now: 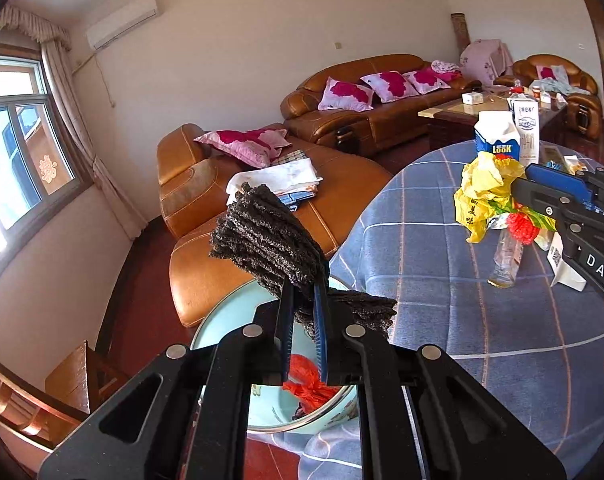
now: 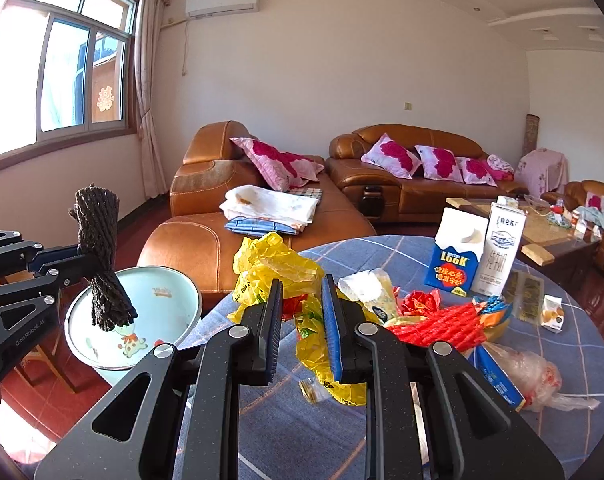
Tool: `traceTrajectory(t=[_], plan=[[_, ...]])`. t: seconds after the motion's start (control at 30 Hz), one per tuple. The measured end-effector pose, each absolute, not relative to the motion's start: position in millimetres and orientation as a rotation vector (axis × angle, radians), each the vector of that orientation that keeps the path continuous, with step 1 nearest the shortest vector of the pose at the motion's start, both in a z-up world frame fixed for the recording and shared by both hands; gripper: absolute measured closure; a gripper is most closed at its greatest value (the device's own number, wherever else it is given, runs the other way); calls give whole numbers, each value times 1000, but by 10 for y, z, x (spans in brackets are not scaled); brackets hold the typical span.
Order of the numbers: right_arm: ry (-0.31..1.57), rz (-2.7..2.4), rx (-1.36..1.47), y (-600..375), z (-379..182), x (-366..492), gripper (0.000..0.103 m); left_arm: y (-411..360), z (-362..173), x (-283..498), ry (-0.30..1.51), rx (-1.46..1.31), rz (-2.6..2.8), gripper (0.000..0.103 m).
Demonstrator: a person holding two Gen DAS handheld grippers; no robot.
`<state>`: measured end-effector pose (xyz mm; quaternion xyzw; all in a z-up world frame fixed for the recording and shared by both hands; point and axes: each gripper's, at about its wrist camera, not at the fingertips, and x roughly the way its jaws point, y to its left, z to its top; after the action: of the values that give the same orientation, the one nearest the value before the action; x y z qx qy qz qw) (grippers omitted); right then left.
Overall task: Collect trash
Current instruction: 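Carry the black scrubber and yellow wrapper over the light-blue bin with both grippers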
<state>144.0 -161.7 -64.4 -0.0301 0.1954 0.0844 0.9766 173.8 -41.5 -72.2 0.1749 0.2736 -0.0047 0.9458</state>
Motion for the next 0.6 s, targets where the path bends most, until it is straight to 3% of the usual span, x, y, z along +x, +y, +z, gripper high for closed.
traceTrajectory(t=[0.6], plan=[[398,258,-125,-1192,-718,1761,83,-94,-830,1927,590,377,101,94]])
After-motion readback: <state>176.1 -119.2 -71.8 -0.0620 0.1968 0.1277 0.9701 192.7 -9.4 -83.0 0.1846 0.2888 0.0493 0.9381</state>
